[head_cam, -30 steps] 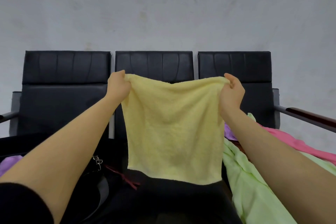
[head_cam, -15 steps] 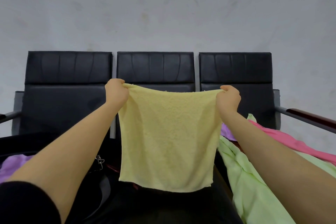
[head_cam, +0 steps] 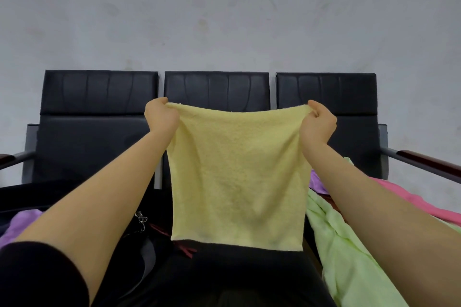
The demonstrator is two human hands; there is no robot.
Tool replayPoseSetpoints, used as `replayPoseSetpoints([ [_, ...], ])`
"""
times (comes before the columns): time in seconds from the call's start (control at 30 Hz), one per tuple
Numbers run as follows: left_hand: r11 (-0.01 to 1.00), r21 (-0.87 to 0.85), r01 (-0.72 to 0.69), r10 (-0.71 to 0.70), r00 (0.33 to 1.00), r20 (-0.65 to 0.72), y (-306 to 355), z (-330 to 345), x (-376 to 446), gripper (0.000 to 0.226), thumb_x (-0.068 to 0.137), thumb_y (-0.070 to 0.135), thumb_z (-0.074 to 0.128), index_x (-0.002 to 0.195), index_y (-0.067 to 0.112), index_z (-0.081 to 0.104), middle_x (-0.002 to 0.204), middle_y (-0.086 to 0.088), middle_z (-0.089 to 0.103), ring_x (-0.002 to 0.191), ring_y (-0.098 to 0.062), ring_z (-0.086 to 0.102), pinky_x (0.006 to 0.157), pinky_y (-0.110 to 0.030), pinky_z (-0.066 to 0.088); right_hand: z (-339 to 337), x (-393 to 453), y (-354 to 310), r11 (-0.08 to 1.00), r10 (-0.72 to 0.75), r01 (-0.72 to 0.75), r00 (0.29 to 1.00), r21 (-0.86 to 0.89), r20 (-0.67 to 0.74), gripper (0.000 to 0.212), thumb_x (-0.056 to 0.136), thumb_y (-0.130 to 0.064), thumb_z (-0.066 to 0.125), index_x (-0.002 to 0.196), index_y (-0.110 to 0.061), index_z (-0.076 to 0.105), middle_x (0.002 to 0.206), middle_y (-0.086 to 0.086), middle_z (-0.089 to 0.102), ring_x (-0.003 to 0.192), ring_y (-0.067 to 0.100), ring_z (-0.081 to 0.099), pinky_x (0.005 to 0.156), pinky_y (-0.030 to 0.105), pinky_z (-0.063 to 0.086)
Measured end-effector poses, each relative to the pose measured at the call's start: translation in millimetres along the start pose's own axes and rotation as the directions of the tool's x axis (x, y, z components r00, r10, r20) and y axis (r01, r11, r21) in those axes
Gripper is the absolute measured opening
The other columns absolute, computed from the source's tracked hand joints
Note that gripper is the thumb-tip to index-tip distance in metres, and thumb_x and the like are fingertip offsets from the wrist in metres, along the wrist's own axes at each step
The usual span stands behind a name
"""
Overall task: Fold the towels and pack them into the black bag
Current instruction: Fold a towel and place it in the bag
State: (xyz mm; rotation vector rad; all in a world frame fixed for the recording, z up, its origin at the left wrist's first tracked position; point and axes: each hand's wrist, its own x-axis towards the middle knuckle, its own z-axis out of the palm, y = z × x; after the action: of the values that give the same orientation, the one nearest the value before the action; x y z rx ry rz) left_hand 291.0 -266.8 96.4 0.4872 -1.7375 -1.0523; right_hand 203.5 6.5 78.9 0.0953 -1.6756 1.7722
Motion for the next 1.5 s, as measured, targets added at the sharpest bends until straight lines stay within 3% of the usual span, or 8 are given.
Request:
replayPoseSetpoints([
  [0.07,1.000,-0.025,0.015,-0.014,1.000,0.022,0,0,1,0.050,0.079,-0.017,0.039,0.075,0.033,0.047,0.075,0.011,0.038,0.060,-0.010,0.033,0.053,-0.015,0.024,1,3,1,1.000,0.000,0.000,1.000,-0.003,-0.014,0.042,0.093,0.004,0.038,0.122,-0.014,0.064,0.124,0.001,0.062,0.116,0.018,0.055,0.097,0.024,0.043],
  [0.17,0.997,0.069,-0.024,0.021,0.999,0.049,-3,1,4,0.051,0.076,-0.018,0.037,0.063,0.030,0.026,0.066,0.010,0.026,0.060,-0.013,0.029,0.051,-0.020,0.023,0,7,2,0.997,0.000,-0.003,1.000,-0.082,-0.030,0.042,0.090,0.004,0.041,0.120,-0.014,0.065,0.121,0.004,0.064,0.115,0.025,0.055,0.102,0.041,0.043],
  [0.43,0.917,0.392,-0.071,0.058,0.997,0.044,-19,-2,-3,0.036,0.075,-0.020,0.040,0.056,0.010,0.036,0.062,-0.005,0.033,0.052,-0.017,0.030,0.044,-0.027,0.026,-5,1,10,0.757,-0.137,0.247,0.965,-0.604,0.222,0.032,0.087,0.011,0.042,0.112,-0.001,0.058,0.115,0.019,0.054,0.106,0.035,0.051,0.092,0.040,0.038],
  [0.53,0.879,0.472,-0.063,0.058,0.998,0.024,-20,-5,-4,0.026,0.079,-0.017,0.042,0.067,0.002,0.054,0.065,-0.008,0.042,0.058,-0.023,0.042,0.050,-0.032,0.036,-5,0,12,0.676,-0.198,0.330,0.943,-0.659,0.269,0.022,0.088,0.011,0.039,0.090,-0.003,0.056,0.109,0.019,0.049,0.097,0.032,0.046,0.081,0.038,0.041],
  [0.67,0.797,0.590,-0.128,0.150,0.989,0.013,-10,-11,-6,0.018,0.084,-0.010,0.047,0.085,0.002,0.061,0.098,-0.015,0.049,0.090,-0.032,0.052,0.073,-0.037,0.045,-4,3,6,0.574,-0.302,0.352,0.930,-0.739,0.208,0.018,0.088,0.007,0.045,0.093,-0.004,0.059,0.113,0.014,0.046,0.098,0.030,0.043,0.086,0.038,0.035],
  [0.87,0.764,0.618,-0.187,0.188,0.980,0.065,-7,-17,-2,0.024,0.075,-0.017,0.044,0.069,0.005,0.051,0.056,-0.004,0.040,0.059,-0.025,0.045,0.066,-0.038,0.044,-4,7,7,0.470,-0.324,0.377,0.915,-0.798,0.242,0.020,0.086,0.003,0.048,0.094,-0.010,0.061,0.103,0.011,0.053,0.102,0.030,0.044,0.089,0.040,0.031],
  [1.23,0.813,0.543,-0.209,0.204,0.977,0.070,-17,-22,-7,0.024,0.079,-0.016,0.045,0.072,0.002,0.059,0.062,-0.010,0.051,0.058,-0.025,0.050,0.059,-0.040,0.049,-5,2,8,0.612,-0.311,0.404,0.913,-0.680,0.263,0.018,0.085,0.009,0.048,0.092,-0.005,0.058,0.102,0.014,0.052,0.096,0.030,0.047,0.085,0.039,0.039],
  [1.5,0.769,0.600,-0.221,0.216,0.973,0.081,-29,-18,-10,0.020,0.078,-0.014,0.047,0.071,0.005,0.051,0.063,-0.007,0.048,0.063,-0.026,0.049,0.061,-0.037,0.040,-5,-2,15,0.809,-0.162,0.290,0.946,-0.511,0.280,0.024,0.092,0.007,0.041,0.113,-0.004,0.046,0.111,0.013,0.050,0.081,0.021,0.047,0.067,0.035,0.041],
])
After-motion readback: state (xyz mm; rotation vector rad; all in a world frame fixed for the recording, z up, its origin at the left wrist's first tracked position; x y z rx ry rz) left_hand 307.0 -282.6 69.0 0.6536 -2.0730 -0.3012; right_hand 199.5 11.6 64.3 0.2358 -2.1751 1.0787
